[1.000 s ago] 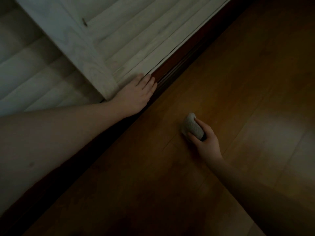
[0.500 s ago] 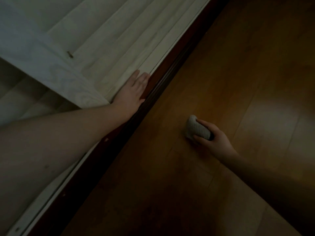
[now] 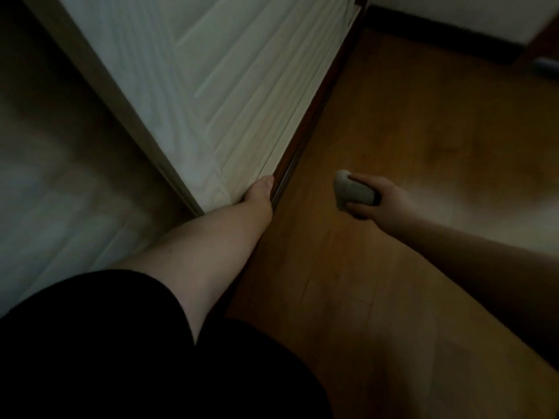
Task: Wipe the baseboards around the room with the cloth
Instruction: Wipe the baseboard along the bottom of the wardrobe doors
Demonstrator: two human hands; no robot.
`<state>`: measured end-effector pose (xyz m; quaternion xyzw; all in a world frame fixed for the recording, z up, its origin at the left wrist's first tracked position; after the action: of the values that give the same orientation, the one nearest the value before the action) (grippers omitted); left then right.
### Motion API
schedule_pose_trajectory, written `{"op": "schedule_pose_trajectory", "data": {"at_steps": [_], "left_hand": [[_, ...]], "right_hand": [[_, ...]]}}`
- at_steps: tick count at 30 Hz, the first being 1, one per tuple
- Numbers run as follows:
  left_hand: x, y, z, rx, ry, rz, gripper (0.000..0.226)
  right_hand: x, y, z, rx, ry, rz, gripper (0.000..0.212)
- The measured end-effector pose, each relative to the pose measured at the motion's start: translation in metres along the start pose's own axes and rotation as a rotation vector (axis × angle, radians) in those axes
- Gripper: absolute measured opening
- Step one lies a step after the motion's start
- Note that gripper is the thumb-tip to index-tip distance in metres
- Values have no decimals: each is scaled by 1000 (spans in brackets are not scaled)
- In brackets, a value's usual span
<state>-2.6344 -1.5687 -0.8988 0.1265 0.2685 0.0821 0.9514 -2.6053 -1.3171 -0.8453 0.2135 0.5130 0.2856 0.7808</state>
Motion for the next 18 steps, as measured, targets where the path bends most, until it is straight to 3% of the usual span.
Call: {"op": "schedule_pose_trajectory", "data": {"at_steps": [5,11,18], "left_hand": [[-2,0,4,12,-7,-68,85],[0,-8,-15,-10,55,-101,87],[2,-4,-30,-26,48,-69,84]], "right_hand": [[7,-31,28,159,-123,-147,61],[-2,-92,-27,152,-87,-324,60],[45,-146,-84,164,-250,-469,73]]}}
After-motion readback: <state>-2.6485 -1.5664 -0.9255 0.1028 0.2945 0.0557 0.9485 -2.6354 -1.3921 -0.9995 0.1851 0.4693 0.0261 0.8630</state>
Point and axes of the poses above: each hand's wrist, its own z-axis away from the middle knuckle, its own y-axis out of the back of the hand, x = y × z, the point moved 3 cm from there along -z, towards the middle knuckle, and after that the axes turned 15 degrees about -y, right-handed, at the moved point
